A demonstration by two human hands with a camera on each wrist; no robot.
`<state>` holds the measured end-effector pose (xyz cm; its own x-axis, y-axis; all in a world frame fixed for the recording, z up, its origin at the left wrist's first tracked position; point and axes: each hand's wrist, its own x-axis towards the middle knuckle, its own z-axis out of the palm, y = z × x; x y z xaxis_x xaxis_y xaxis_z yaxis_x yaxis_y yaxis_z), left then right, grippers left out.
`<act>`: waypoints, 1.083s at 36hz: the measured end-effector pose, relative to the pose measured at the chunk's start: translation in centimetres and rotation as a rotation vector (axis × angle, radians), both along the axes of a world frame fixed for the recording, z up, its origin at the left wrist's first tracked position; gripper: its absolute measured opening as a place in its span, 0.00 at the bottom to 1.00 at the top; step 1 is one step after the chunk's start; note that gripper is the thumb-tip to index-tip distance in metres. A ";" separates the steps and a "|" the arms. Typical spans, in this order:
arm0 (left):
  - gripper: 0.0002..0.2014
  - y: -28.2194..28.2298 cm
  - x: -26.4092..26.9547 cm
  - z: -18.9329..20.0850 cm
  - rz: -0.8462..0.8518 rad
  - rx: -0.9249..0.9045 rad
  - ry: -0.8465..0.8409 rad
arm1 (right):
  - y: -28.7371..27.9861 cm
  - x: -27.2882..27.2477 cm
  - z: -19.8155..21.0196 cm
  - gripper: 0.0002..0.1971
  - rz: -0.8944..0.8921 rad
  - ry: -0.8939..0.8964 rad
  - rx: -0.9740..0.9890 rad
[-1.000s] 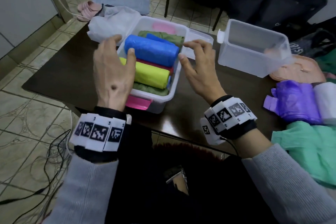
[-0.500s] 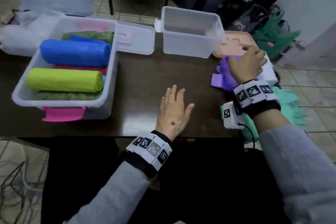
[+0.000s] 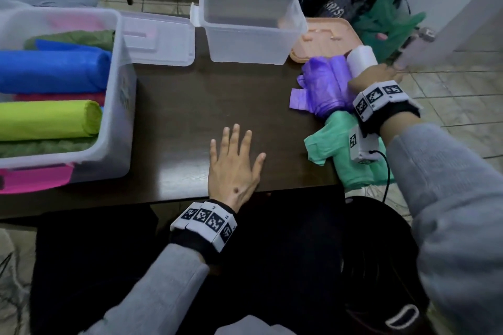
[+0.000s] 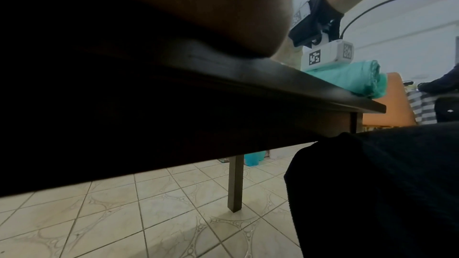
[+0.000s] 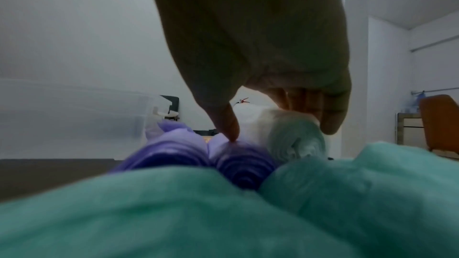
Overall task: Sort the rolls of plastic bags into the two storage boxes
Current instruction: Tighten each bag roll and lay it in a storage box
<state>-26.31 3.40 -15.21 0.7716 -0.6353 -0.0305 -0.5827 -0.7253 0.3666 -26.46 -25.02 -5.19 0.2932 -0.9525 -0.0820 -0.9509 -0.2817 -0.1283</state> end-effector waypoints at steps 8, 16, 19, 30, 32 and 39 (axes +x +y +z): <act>0.38 0.0 -0.1 -0.2 -0.003 -0.001 -0.016 | -0.8 0.0 -0.2 0.29 -0.071 0.004 0.046; 0.38 -0.1 -0.1 -0.2 0.004 0.009 -0.016 | -1.3 -0.4 -0.3 0.29 -0.050 -0.073 0.091; 0.37 0.0 -0.1 -0.2 0.002 0.003 -0.019 | -1.0 -1.3 0.1 0.22 0.031 -0.029 0.078; 0.38 -0.1 -0.1 -0.3 0.000 0.020 -0.015 | -3.0 1.2 1.2 0.28 0.010 -0.287 0.144; 0.38 -0.1 0.0 -0.4 -0.002 0.025 -0.011 | -2.3 1.8 1.8 0.31 0.016 -0.302 0.125; 0.38 -0.1 0.0 -0.4 -0.013 0.016 -0.011 | 3.1 3.1 3.2 0.34 0.313 -0.403 0.225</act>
